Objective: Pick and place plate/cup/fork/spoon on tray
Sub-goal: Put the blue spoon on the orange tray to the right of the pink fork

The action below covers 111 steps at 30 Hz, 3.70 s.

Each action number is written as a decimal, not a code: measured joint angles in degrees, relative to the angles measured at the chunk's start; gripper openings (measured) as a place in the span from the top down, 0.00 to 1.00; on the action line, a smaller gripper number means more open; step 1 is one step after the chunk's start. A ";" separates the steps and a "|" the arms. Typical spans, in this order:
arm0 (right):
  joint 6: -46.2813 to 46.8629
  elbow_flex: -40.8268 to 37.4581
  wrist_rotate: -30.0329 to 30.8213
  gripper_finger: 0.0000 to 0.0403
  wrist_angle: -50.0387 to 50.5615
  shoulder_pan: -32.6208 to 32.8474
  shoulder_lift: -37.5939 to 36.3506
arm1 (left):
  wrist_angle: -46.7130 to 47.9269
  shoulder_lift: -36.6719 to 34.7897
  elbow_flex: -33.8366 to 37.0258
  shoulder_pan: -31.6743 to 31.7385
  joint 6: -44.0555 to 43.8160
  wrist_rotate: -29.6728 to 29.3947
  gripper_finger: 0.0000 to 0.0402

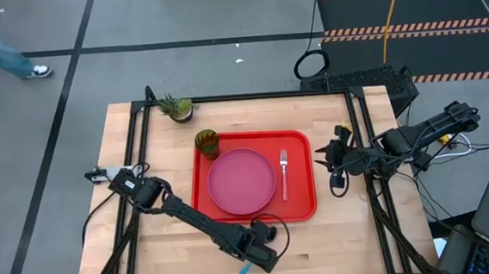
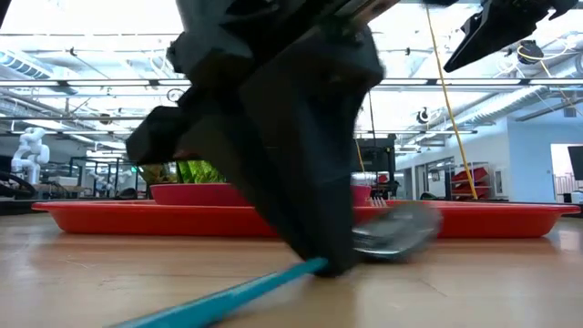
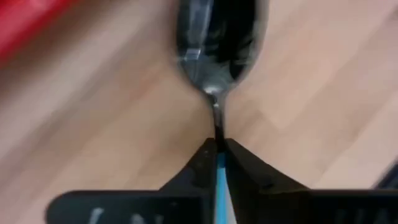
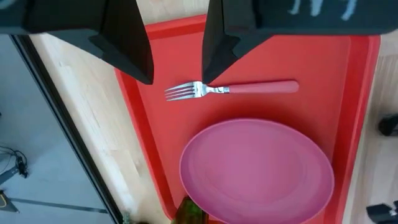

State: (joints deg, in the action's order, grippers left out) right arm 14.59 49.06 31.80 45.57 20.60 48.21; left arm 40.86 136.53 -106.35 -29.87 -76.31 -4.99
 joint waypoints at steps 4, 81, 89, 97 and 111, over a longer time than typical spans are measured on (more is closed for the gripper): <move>-0.78 0.00 0.01 0.68 -1.13 0.00 0.02 | -3.45 0.62 -0.06 -0.64 0.08 0.02 0.97; -14.37 8.85 -9.59 0.68 9.69 0.11 -12.29 | -8.35 9.43 -25.13 27.27 -1.57 -8.83 0.99; -17.04 8.85 -9.61 0.68 9.64 0.11 -12.52 | -7.34 9.29 -25.22 28.60 -1.44 -8.70 0.99; -17.74 8.85 -9.61 0.68 9.63 0.11 -12.52 | -4.39 9.29 -25.21 29.28 -2.61 -7.30 0.99; -18.73 8.83 -9.63 0.68 9.63 0.11 -12.55 | -4.59 9.99 -25.22 29.71 -4.93 -5.52 0.99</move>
State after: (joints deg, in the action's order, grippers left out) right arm -4.14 57.89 22.17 55.20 20.71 35.66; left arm 36.27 146.52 -131.57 -0.16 -81.23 -10.51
